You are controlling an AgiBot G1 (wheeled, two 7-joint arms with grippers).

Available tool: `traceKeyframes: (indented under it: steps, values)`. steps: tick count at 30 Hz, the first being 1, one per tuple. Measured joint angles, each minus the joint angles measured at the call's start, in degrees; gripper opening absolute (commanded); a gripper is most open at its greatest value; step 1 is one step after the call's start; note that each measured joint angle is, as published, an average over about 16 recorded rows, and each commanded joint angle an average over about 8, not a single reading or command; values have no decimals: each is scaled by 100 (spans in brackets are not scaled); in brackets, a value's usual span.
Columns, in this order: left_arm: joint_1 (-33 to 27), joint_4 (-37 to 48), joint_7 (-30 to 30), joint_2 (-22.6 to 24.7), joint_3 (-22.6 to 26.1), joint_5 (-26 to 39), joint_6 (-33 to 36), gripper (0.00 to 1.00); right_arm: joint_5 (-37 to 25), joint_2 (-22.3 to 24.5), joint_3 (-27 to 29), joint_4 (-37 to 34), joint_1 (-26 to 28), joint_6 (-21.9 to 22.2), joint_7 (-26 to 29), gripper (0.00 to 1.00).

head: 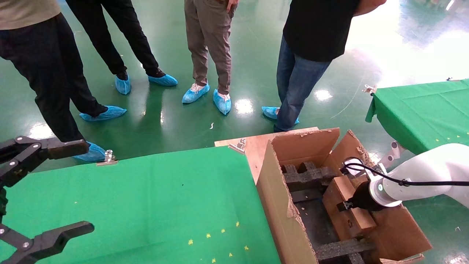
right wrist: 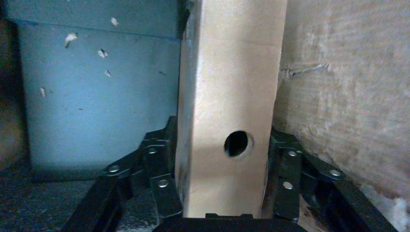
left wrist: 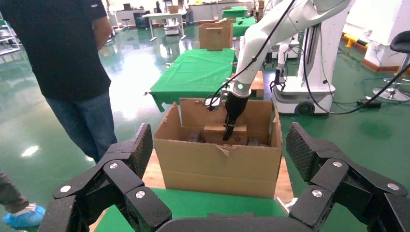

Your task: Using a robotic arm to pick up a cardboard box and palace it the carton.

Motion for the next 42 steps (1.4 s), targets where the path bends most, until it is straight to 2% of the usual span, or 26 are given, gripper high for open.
traceKeyframes:
  steps: [10, 22, 32, 42]
  values:
    - [0, 0, 0, 0, 1, -1, 0, 100, -148, 177, 74, 331, 392, 6, 89, 100]
    - [-1, 0, 1, -1, 2, -1, -1, 100, -285, 570, 492, 1266, 1613, -26, 210, 100]
    - [0, 1, 1, -1, 2, -2, -1, 100, 317, 1061, 1003, 2371, 2578, -388, 300, 100]
    - [0, 2, 2, -2, 3, -3, -3, 100, 854, 1342, 1276, 2876, 2941, -618, 334, 100]
